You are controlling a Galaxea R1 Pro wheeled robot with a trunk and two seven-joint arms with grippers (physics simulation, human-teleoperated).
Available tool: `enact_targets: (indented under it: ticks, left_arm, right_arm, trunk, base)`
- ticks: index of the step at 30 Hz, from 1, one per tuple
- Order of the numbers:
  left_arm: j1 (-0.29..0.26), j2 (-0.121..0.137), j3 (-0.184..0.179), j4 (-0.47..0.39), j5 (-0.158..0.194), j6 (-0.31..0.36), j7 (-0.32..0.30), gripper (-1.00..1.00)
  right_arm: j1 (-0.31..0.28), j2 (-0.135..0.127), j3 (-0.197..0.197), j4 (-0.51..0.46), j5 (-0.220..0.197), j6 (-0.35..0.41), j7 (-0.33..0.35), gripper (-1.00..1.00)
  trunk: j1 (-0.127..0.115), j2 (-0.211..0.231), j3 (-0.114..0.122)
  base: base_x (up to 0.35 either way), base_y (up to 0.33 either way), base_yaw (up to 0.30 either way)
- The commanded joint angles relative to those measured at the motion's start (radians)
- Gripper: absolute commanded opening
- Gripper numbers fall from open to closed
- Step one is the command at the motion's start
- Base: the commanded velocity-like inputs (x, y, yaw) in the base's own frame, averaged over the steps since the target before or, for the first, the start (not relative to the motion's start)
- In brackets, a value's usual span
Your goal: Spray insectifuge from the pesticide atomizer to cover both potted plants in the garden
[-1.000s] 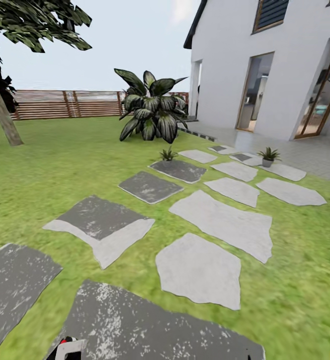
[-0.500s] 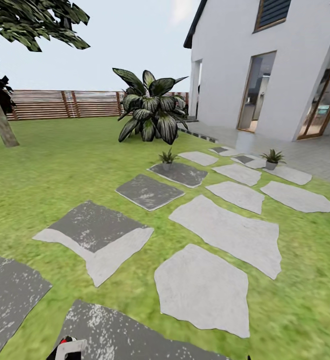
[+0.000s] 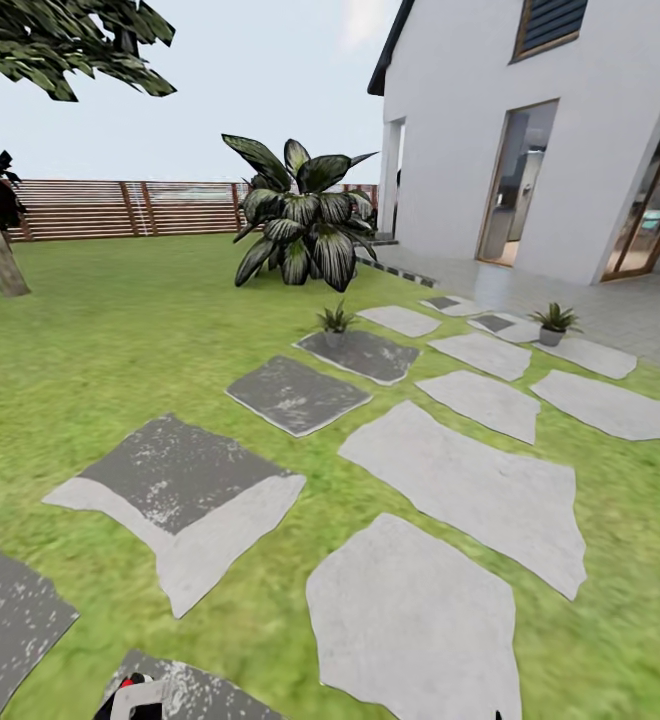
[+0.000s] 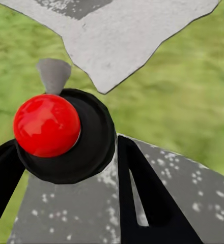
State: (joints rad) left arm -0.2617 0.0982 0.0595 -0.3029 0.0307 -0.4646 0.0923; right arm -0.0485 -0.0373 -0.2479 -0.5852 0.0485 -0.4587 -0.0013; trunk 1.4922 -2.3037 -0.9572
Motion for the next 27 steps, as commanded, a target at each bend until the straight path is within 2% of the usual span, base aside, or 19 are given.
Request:
enact_targets:
  ticks: [1, 27]
  left_arm:
    - [-0.001, 0.0, 0.0, 0.001, 0.003, -0.003, 0.0, -1.0]
    - [-0.001, 0.003, 0.003, 0.001, 0.005, -0.003, 0.0, -1.0]
  right_arm:
    - [-0.001, 0.0, -0.003, 0.001, 0.005, -0.003, 0.0, 1.0]
    - [-0.001, 0.0, -0.002, 0.001, 0.005, -0.003, 0.004, 1.0]
  trunk:
    - [0.0, 0.0, -0.001]
    - [0.0, 0.0, -0.001]
  base:
    - [0.338, 0.0, 0.0]
    - [0.338, 0.0, 0.0]
